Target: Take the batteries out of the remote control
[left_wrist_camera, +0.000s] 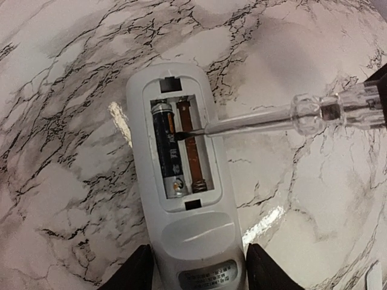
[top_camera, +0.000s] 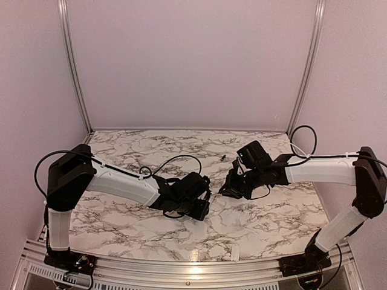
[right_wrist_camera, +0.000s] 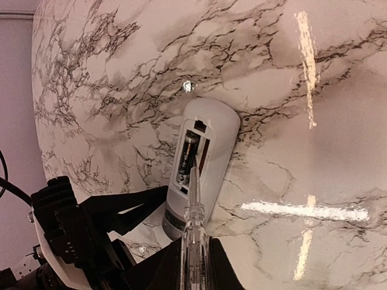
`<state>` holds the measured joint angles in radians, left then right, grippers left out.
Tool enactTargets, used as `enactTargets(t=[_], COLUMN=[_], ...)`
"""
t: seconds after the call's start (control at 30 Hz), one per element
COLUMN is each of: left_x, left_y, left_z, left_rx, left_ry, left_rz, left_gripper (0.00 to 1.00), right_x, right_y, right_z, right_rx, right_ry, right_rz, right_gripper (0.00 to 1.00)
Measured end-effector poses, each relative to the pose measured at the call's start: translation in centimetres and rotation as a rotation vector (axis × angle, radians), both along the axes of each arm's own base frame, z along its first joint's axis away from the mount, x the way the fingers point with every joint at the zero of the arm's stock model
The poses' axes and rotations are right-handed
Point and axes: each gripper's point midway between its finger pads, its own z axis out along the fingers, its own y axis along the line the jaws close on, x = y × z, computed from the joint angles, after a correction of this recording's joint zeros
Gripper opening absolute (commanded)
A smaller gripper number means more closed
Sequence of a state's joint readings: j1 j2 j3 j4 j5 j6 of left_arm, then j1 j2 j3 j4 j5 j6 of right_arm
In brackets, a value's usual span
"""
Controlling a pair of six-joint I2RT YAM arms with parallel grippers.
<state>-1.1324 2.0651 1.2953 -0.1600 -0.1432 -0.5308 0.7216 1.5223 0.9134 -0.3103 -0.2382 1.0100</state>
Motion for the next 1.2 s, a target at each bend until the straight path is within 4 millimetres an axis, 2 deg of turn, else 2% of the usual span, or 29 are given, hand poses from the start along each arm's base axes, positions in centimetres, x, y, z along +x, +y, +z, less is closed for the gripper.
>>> enactTargets(t=[0.7, 1.2], left_x=[0.02, 0.04], left_y=[-0.08, -0.08], left_z=[0.00, -0.04], left_rx=[-0.005, -0.002], left_ry=[0.005, 0.006], left_rz=[-0.002, -0.001], left_gripper=[0.51, 0.49], right_x=[-0.16, -0.21], right_y=[0.18, 0.14], right_z=[-0.36, -0.47], right_rx=[0.028, -0.001], right_ry=[0.002, -0.047], right_rz=[0.009, 0.079], right_gripper=[0.00, 0.00])
